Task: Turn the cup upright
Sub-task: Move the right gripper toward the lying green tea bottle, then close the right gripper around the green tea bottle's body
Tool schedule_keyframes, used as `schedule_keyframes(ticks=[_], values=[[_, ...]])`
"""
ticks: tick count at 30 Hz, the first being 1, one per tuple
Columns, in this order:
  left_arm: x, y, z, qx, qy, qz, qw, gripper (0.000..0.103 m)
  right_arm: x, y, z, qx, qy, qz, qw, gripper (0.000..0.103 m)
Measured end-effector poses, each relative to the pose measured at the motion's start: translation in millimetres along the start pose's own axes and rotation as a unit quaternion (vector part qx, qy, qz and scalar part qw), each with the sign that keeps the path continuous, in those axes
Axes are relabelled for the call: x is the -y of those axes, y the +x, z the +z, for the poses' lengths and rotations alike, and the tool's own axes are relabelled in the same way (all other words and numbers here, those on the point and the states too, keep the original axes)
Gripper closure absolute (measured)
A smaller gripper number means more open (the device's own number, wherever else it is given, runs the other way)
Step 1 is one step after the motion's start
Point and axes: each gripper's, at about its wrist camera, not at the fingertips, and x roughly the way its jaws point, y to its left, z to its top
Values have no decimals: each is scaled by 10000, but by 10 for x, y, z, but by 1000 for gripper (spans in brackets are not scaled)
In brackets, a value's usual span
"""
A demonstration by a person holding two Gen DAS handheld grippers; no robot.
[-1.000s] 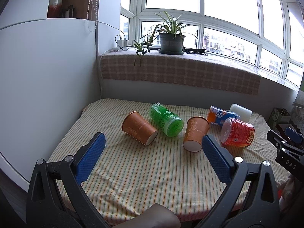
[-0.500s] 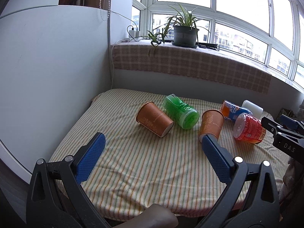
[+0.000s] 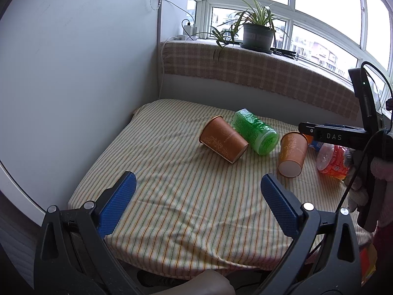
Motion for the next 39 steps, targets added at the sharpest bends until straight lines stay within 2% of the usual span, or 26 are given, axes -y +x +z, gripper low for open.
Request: schedule_keyframes(ticks=[8, 14, 22, 28, 29, 31, 32, 39], values=[[-172, 23, -51, -116, -216, 111, 9996, 0, -102, 533, 329, -668, -71, 372, 9970, 23], [-260, 15, -78, -144, -326, 129, 9993, 0, -178, 926, 484, -1379, -157, 748, 9875, 23], [-379, 3, -95, -169, -450, 215, 9986, 0, -274, 1414, 594, -2112, -324, 654, 9747, 23], [-442, 9, -93, -167, -491, 288, 9982, 0, -322, 1575, 584, -2384, -317, 756, 9677, 24], [-442, 9, -90, -162, -486, 295, 9982, 0, -337, 1591, 580, -2414, -317, 774, 9668, 26], [-439, 9, -84, -157, -479, 293, 9983, 0, -368, 1653, 573, -2485, -351, 797, 9647, 40], [-435, 9, -80, -151, -477, 289, 9983, 0, -393, 1676, 570, -2502, -361, 780, 9644, 43], [-421, -24, -65, -110, -450, 297, 9985, 0, -381, 1654, 639, -2365, -258, 811, 9679, 43]])
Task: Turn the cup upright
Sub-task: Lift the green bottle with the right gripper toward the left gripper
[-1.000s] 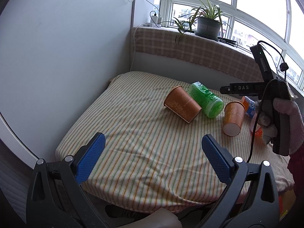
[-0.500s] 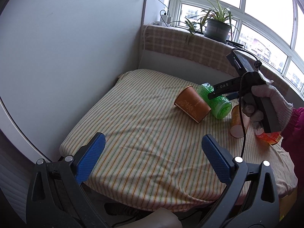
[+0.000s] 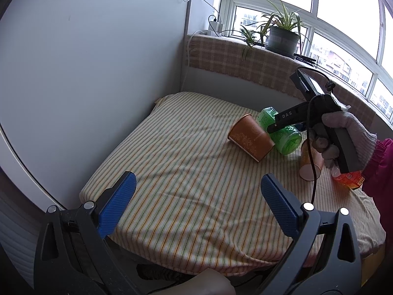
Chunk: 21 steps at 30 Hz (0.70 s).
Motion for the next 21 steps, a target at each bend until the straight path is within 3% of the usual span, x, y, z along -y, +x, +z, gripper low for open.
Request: schedule_keyframes(ticks=[9, 21], values=[[37, -95, 31, 148, -31, -53, 9999, 0, 120, -532, -101, 470, 185, 233, 9985, 43], [223, -119, 7, 149, -66, -242, 9996, 0, 223, -1229, -884, 1113, 589, 674, 9898, 43]])
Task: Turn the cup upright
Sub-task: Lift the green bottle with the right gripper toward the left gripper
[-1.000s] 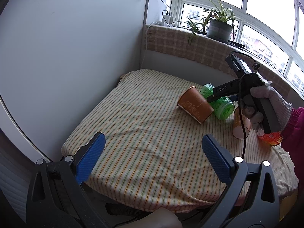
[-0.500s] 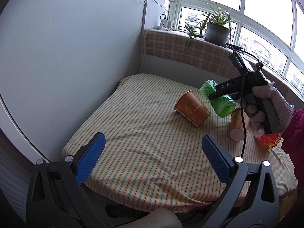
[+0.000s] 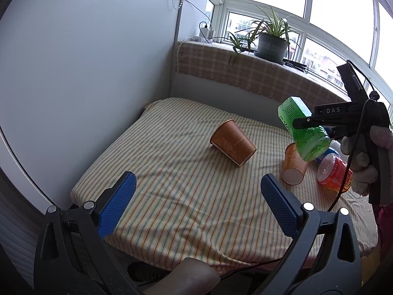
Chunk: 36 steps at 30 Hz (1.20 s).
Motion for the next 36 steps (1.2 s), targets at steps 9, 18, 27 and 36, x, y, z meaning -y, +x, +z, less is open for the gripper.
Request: schedule_keyframes(ticks=[9, 18, 27, 36], values=[[203, 112, -76, -396, 48, -479, 9981, 0, 301, -306, -676, 264, 726, 129, 9969, 43], [450, 229, -138, -799, 116, -964, 9921, 0, 640, -284, -1441, 157, 1865, 368, 9816, 43], [629, 239, -187, -934, 313, -1110, 9889, 0, 887, -217, -1702, 187, 2672, 508, 9621, 43], [660, 242, -190, -941, 388, -1118, 9885, 0, 810, -63, -1728, -9, 2481, 391, 9679, 42]])
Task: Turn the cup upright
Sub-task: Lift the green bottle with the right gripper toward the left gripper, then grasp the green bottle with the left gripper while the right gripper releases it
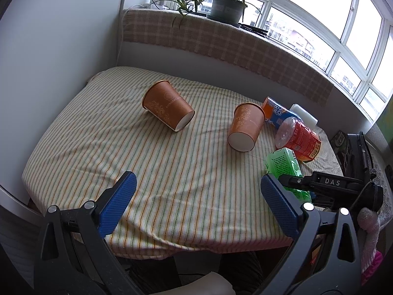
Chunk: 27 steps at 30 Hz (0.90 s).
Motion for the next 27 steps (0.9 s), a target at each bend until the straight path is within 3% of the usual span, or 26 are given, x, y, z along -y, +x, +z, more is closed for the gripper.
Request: schedule_keyframes(ticks=[6, 15, 22, 27], values=[[11, 2, 8, 8, 23, -16, 10000, 0, -31, -63, -29, 52, -238, -57, 9997, 39], [154, 85, 45, -70, 167, -206, 9996, 0, -28, -500, -139, 628, -746, -379, 9945, 39], [317, 377, 107, -631, 72, -810, 9947, 0, 186, -867, -341, 1243, -844, -1186, 9815, 39], [455, 711, 132, -1332, -178, -1383, 9812, 8, 447, -1030, -443, 1416, -534, -1482, 9773, 39]])
